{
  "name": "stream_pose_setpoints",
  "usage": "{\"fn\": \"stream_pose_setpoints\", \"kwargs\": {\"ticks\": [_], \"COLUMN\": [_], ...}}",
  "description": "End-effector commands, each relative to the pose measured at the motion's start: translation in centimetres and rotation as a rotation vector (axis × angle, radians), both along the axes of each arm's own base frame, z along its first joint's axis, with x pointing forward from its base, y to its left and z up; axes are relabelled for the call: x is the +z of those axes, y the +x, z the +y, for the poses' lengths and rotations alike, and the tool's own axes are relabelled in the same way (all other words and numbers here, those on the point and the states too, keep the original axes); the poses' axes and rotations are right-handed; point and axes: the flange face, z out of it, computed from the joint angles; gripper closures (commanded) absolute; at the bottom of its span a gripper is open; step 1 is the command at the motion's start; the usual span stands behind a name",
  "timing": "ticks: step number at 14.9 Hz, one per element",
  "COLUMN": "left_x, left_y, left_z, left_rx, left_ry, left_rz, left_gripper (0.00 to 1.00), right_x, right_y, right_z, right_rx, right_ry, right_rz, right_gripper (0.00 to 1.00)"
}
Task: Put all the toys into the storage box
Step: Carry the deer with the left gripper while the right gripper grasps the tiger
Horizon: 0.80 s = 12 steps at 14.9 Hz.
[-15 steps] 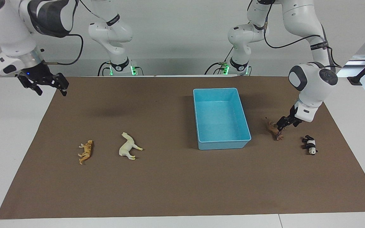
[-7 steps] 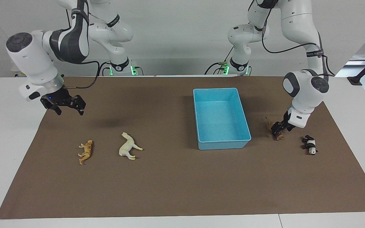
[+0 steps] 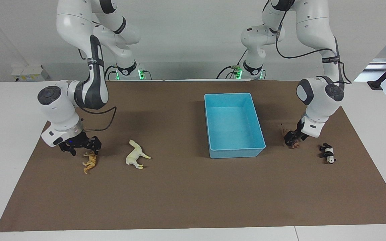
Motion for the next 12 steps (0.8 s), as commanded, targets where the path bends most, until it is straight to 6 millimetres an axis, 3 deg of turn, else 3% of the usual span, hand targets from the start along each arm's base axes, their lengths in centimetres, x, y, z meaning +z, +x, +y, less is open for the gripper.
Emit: {"fn": "stream_pose_setpoints", "kwargs": {"ticks": [1, 6, 9, 10, 11, 12], "left_x": [-0.2, 0.1, 1.2, 1.3, 1.3, 1.3], "left_y": [-0.4, -1.1, -2.3, -2.4, -2.3, -2.3], "left_z": [-0.3, 0.0, 0.3, 0.2, 0.0, -0.1], "left_rx": [-0.003, 0.007, 0.015, 0.015, 0.014, 0.021], "left_ry": [0.012, 0.009, 0.01, 0.011, 0.011, 0.011], "left_rz": [0.009, 0.065, 0.084, 0.081, 0.077, 0.075], "left_gripper": [0.0, 0.0, 0.0, 0.0, 0.0, 0.0], "right_x": [-0.2, -3.4, -3.6, -3.6, -3.7, -3.6], "right_y": [0.7, 1.2, 1.2, 1.2, 1.1, 1.1], "right_z": [-0.5, -0.5, -0.6, -0.7, -0.7, -0.7], "right_rx": [0.059, 0.096, 0.09, 0.076, 0.042, 0.012], "right_ry": [0.004, -0.005, -0.003, 0.002, 0.034, 0.066], "right_rz": [-0.008, -0.005, 0.001, 0.001, 0.003, 0.002], "right_gripper": [0.0, 0.0, 0.01, 0.06, 0.26, 0.65]}}
